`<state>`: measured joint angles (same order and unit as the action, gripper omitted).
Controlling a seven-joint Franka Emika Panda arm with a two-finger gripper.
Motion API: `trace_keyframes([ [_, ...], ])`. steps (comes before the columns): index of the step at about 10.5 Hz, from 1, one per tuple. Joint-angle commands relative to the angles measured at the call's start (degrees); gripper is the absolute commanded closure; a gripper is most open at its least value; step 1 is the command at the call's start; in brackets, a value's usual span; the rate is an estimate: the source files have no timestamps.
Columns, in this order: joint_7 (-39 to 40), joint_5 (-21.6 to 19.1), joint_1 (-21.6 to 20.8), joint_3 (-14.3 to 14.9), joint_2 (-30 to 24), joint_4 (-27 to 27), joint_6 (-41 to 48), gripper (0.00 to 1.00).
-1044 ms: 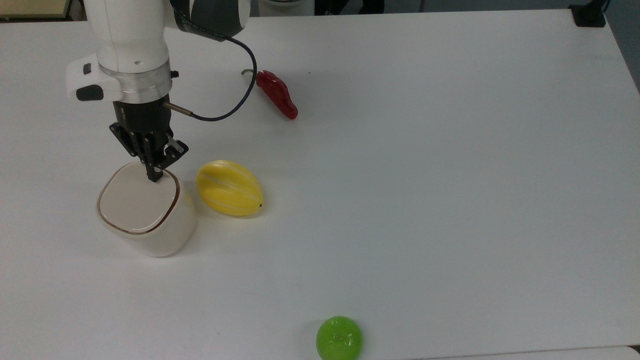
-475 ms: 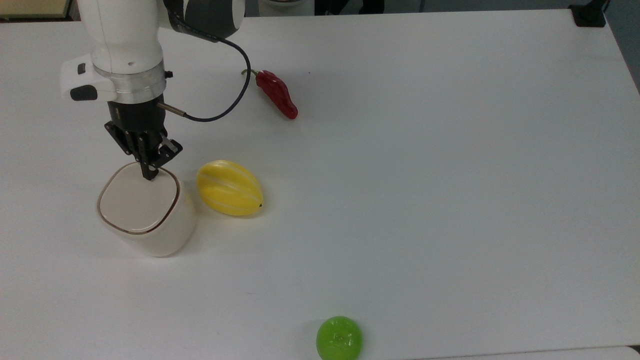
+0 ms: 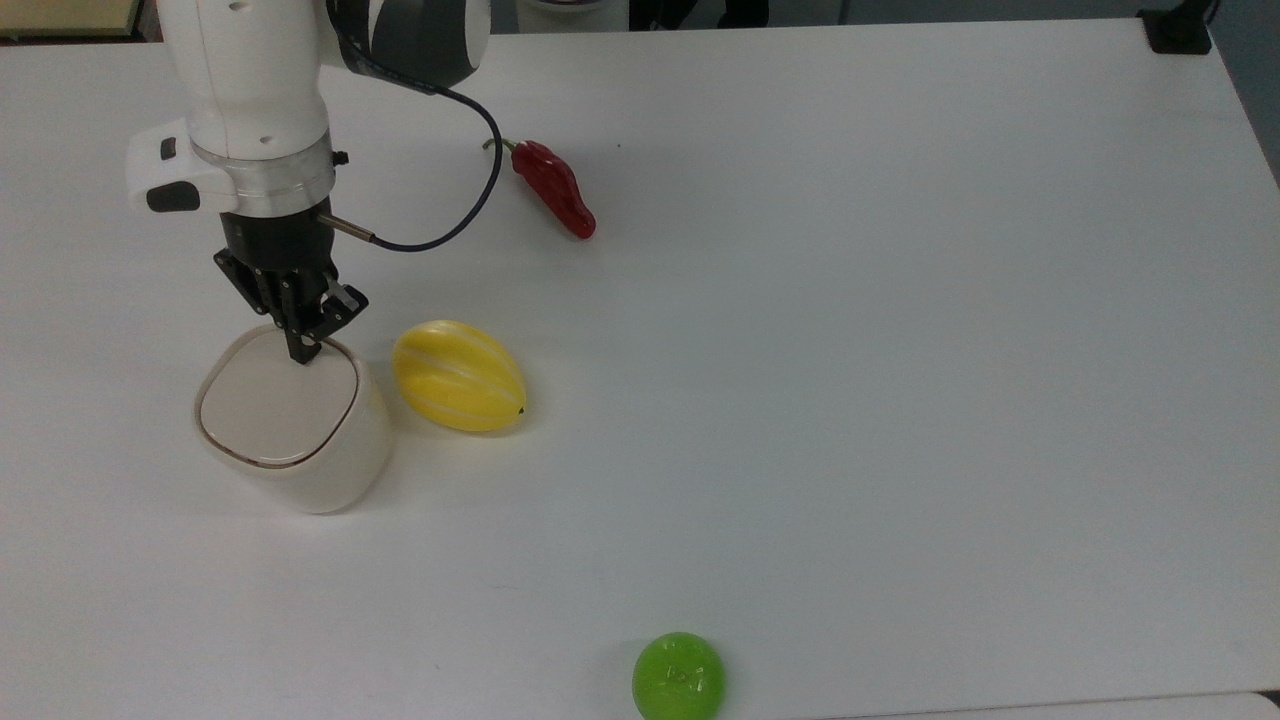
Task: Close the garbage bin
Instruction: 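Press the gripper down on the lid to seat it shut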
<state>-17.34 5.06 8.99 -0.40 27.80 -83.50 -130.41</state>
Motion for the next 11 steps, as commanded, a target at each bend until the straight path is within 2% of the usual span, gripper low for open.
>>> trace_keyframes([
  [1,1.3,-0.5,0.1,0.5,0.7,-1.4,0.4,1.00],
  [9,1.0,-0.7,-0.1,0.5,0.1,-1.1,0.7,1.00],
  [11,0.8,-0.9,-0.4,0.2,-3.4,-1.2,1.5,1.00],
])
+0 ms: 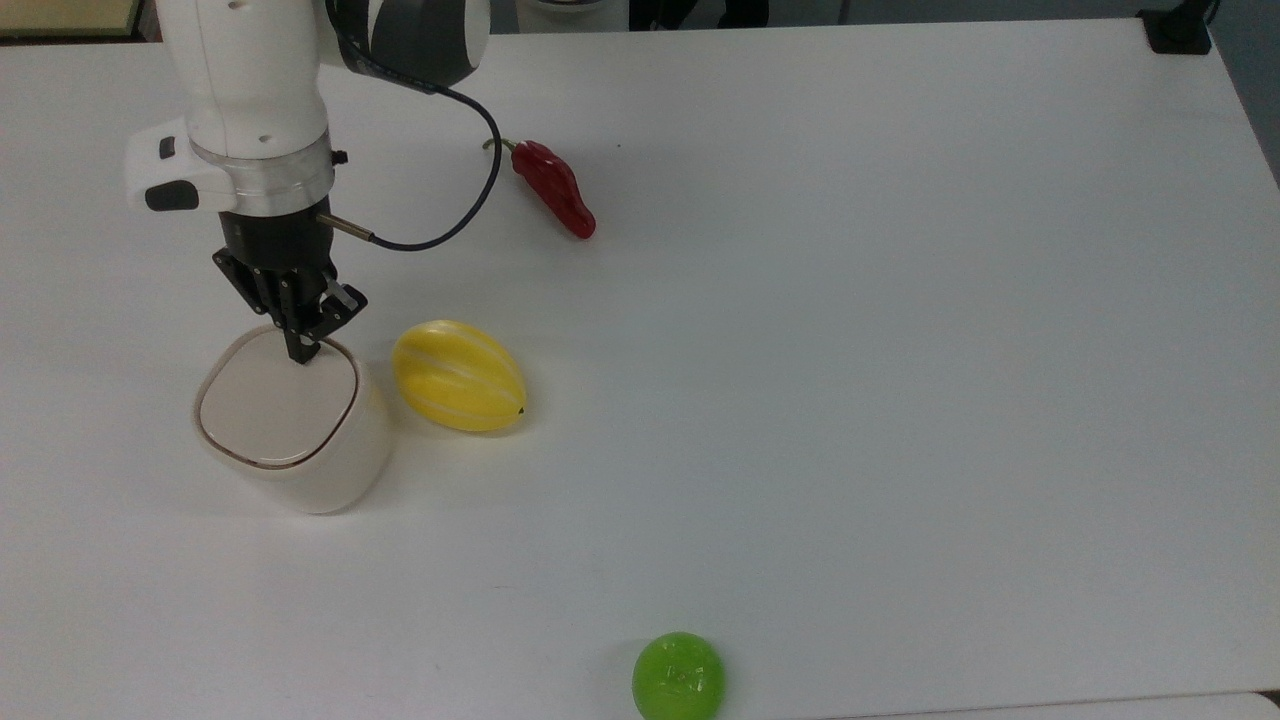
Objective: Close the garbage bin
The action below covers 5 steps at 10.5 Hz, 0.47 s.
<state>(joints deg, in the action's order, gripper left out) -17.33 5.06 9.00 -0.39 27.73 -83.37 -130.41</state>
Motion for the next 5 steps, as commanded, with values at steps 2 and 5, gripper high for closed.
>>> trace_keyframes([
  [2,0.9,-1.0,-0.6,-0.1,-7.5,-1.4,6.8,1.00],
  [5,2.5,-1.0,-4.7,-0.1,-13.6,-1.4,17.7,1.00],
])
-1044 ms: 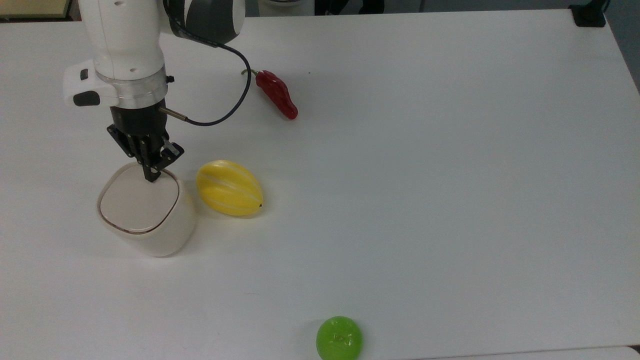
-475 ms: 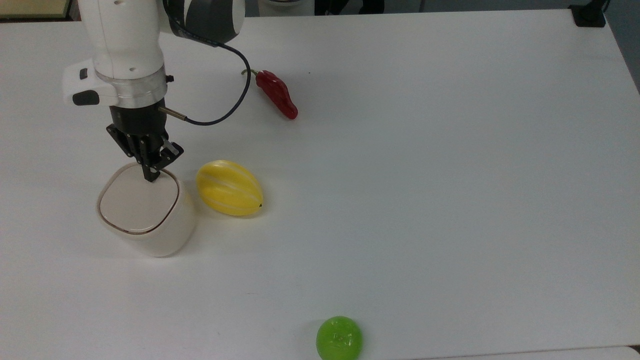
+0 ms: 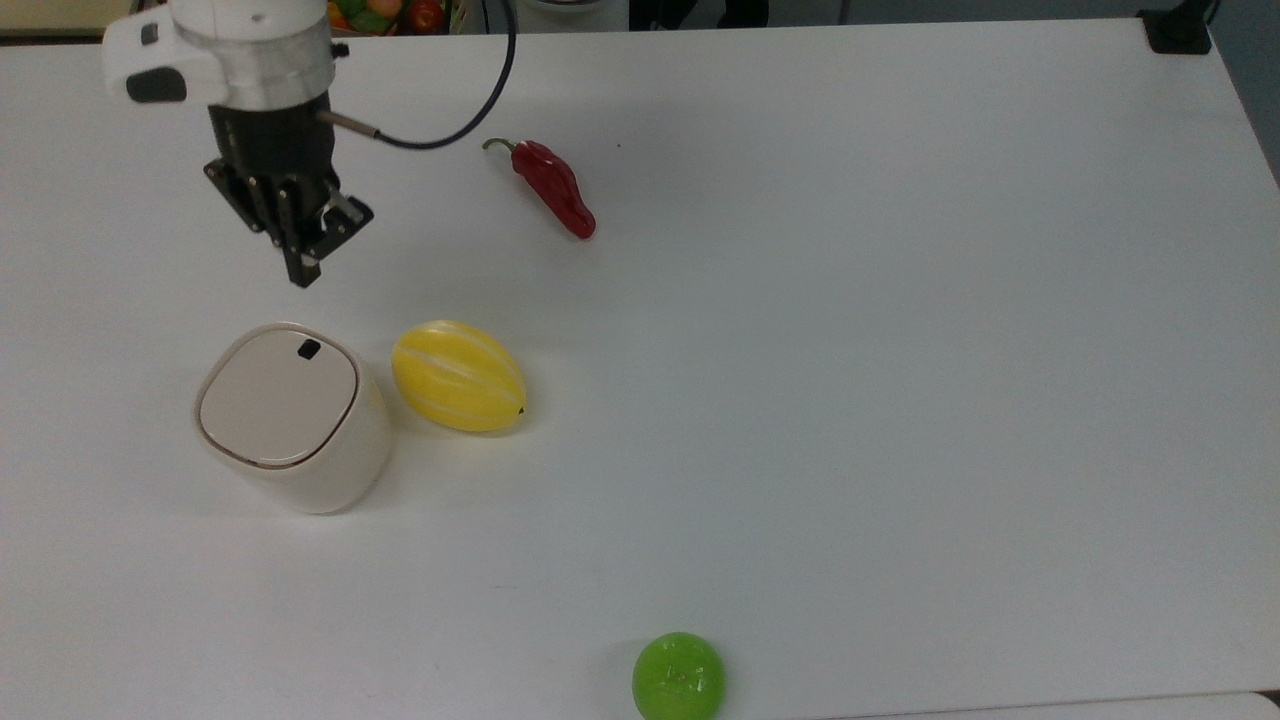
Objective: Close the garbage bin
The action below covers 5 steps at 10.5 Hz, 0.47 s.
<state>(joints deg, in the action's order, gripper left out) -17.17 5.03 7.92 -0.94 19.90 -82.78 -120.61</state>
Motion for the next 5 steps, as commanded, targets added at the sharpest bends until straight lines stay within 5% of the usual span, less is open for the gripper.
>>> trace_keyframes([
  [1,4.7,-0.9,-5.8,0.4,-7.4,-2.1,12.0,1.00],
  [5,14.4,-0.8,-11.9,0.4,-15.1,-7.6,21.0,1.00],
])
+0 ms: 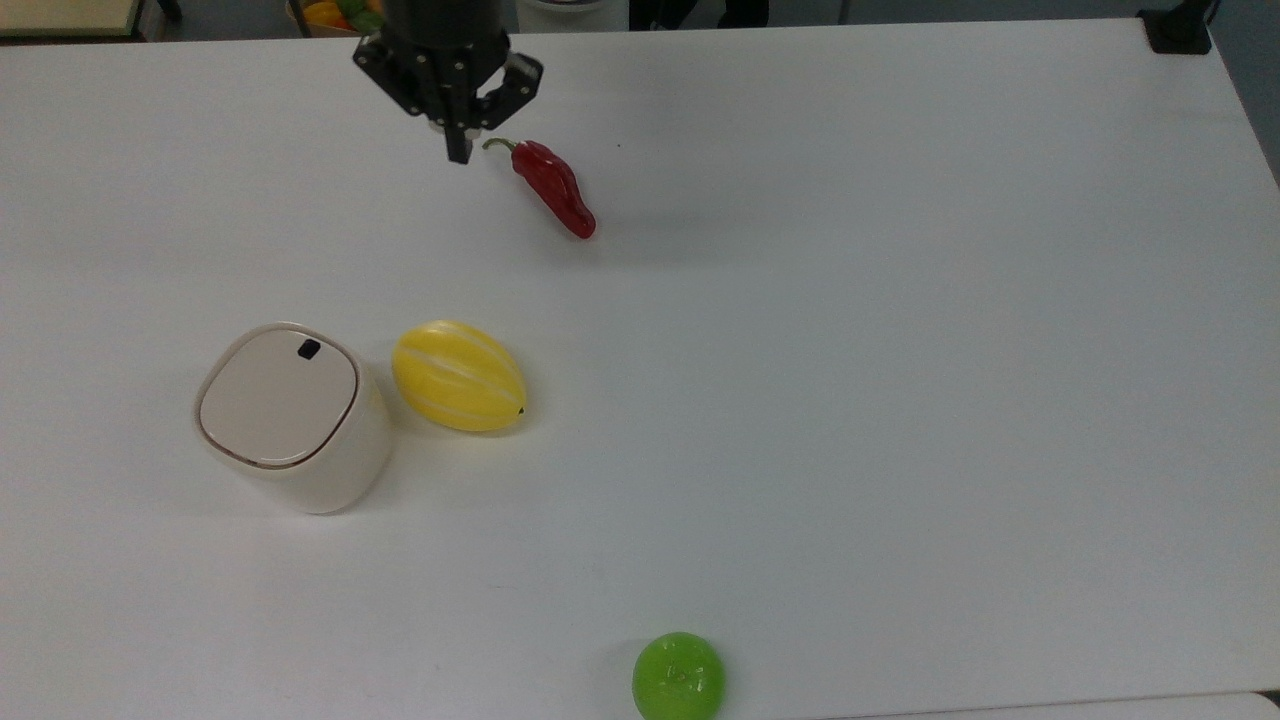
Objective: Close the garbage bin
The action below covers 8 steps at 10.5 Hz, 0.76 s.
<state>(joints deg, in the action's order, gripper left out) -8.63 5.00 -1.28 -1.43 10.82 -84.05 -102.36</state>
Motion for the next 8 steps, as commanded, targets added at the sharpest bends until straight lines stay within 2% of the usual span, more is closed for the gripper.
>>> trace_keyframes([
  [1,6.9,-0.6,-3.7,0.9,-7.1,-7.4,3.6,1.00],
  [3,7.0,-0.5,-5.0,0.9,-8.9,-7.7,6.8,0.98],
  [4,7.0,-0.5,-5.4,0.9,-9.8,-8.4,8.0,0.89],
  [5,7.0,-0.5,-5.4,0.9,-10.7,-8.9,9.2,0.70],
  [6,7.0,-0.3,-5.6,0.9,-10.8,-9.0,9.4,0.43],
  [7,7.0,0.3,-6.0,0.9,-10.8,-8.9,9.4,0.00],
  [8,6.9,0.4,-6.7,1.0,-10.8,-8.9,9.5,0.00],
])
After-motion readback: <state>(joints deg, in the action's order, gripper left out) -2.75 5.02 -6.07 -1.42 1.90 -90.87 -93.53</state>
